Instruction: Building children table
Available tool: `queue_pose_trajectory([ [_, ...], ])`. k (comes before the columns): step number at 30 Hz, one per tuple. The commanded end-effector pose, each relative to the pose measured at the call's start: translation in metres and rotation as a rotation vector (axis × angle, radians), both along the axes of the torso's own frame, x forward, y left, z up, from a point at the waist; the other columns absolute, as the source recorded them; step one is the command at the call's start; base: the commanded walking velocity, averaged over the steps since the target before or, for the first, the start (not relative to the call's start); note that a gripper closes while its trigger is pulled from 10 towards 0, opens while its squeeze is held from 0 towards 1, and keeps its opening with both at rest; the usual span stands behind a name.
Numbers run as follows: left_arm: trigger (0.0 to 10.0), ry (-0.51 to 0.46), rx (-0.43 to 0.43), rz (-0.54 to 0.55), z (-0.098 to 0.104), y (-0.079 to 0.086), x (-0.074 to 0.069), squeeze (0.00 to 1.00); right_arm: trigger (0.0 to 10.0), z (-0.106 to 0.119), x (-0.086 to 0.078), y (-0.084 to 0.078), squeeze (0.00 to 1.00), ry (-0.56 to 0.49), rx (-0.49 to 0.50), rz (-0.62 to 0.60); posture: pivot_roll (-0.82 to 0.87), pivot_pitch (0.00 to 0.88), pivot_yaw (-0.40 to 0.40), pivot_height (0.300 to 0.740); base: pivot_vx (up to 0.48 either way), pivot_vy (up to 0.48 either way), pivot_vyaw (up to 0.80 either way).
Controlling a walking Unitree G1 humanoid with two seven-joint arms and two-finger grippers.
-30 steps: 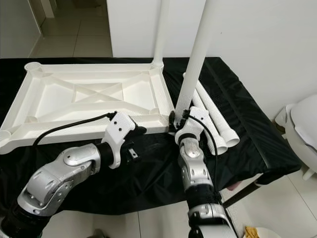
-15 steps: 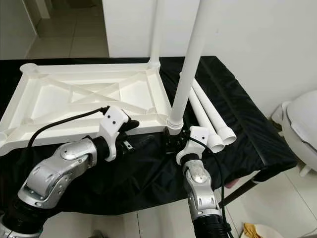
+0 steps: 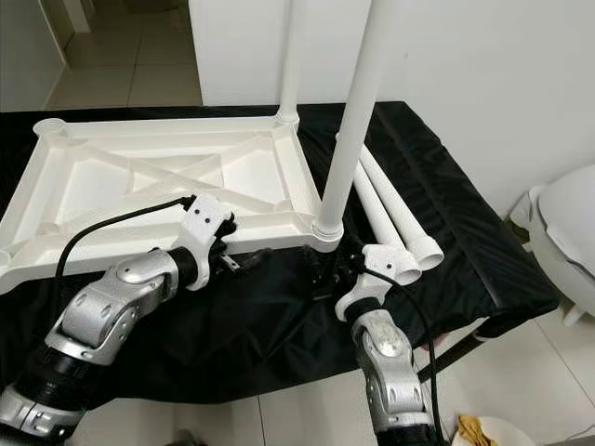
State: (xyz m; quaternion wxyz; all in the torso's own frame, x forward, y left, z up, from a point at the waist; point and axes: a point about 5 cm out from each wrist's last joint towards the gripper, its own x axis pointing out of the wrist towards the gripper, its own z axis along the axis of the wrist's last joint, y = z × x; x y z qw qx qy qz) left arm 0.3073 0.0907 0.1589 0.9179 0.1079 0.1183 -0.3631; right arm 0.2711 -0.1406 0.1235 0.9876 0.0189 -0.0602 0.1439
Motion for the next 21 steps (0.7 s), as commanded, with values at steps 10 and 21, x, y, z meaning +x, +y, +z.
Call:
queue_pose_trajectory([
  [10,10.0,-0.001,0.184,0.234,-0.013,0.042,0.036,0.0,10.0,0.003,-0.011,-0.003,0.0,0.01,0.011,0.014,-0.08,0.059,0.008,0.74,0.0,0.0,0.0],
  [21,10.0,0.06,0.23,0.236,-0.021,0.051,0.04,0.0,10.0,0.003,-0.011,-0.004,0.0,0.022,0.011,0.013,-0.08,0.053,0.017,0.74,0.0,0.0,0.0],
])
